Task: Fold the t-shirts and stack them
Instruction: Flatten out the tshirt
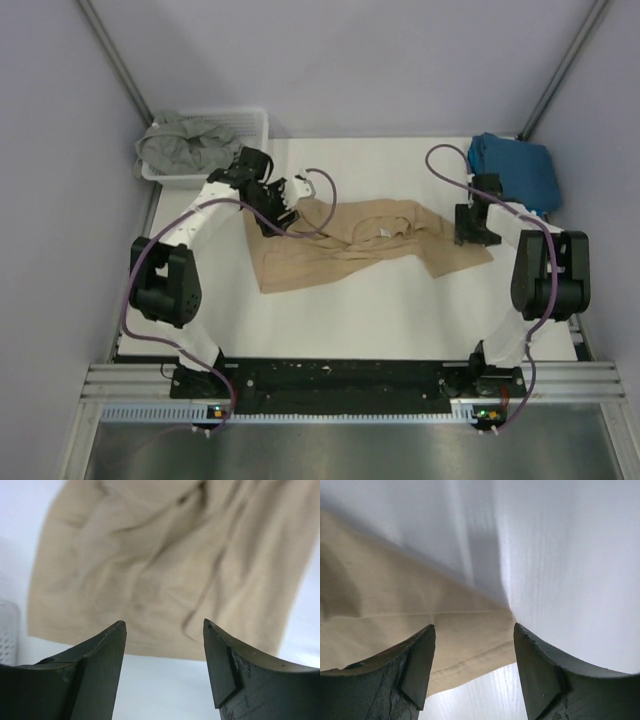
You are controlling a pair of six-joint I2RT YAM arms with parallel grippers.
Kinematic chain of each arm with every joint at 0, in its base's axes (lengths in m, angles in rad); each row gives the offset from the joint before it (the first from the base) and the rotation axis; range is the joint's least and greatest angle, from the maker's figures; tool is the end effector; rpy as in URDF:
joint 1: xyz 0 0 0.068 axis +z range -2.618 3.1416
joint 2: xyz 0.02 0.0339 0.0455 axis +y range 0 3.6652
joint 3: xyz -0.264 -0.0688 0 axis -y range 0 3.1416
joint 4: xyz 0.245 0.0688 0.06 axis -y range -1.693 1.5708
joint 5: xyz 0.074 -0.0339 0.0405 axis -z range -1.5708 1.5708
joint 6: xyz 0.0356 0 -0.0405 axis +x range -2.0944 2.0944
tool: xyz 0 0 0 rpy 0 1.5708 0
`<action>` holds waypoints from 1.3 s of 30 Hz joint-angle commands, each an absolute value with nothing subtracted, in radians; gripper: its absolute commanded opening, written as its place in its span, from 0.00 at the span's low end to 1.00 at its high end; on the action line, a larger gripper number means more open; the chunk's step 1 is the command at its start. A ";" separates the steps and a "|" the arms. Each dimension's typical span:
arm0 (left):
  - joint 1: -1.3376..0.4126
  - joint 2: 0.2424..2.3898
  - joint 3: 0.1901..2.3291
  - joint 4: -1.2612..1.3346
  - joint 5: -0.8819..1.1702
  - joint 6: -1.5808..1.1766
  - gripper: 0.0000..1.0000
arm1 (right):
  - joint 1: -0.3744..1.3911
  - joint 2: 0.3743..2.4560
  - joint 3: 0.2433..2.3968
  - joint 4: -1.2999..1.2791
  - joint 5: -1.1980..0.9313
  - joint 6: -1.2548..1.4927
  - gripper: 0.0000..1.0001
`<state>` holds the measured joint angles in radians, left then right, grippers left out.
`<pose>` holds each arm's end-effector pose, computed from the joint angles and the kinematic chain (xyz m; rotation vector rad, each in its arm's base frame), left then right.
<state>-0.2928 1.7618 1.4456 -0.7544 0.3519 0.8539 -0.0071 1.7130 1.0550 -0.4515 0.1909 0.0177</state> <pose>0.3537 -0.1195 0.2593 1.4842 2.0845 -0.2559 0.3364 -0.0091 0.1749 0.0931 2.6679 -0.2522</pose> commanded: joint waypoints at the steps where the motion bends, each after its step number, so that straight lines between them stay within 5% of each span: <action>1: -0.290 1.712 1.352 -0.989 0.546 1.048 0.68 | -0.095 1.738 1.062 -0.474 0.125 0.006 0.63; 6: -0.236 1.769 1.351 -0.951 0.557 0.979 0.68 | -0.135 1.814 1.060 -0.476 0.109 0.006 0.64; 8: -0.204 1.807 1.382 -0.931 0.561 0.928 0.66 | -0.149 1.844 1.086 -0.512 0.051 0.005 0.55; 9: -0.193 1.831 1.399 -0.916 0.539 0.896 0.64 | -0.152 1.847 1.094 -0.526 0.026 0.006 0.46; 11: -0.184 1.880 1.445 -0.945 0.508 0.868 0.61 | -0.161 1.842 1.103 -0.551 -0.032 -0.035 0.00; 30: -0.249 1.982 1.373 -0.874 0.433 0.937 0.61 | -0.167 1.615 1.118 -0.555 -0.253 -0.008 0.00; 32: -0.250 1.970 1.365 -0.873 0.440 0.942 0.48 | -0.167 1.580 1.123 -0.557 -0.265 -0.008 0.00; 35: -0.250 1.945 1.356 -0.893 0.459 0.948 0.06 | -0.167 1.533 1.132 -0.558 -0.287 0.026 0.00; 39: -0.245 1.899 1.354 -0.923 0.469 0.931 0.00 | -0.167 1.451 1.143 -0.560 -0.307 0.038 0.00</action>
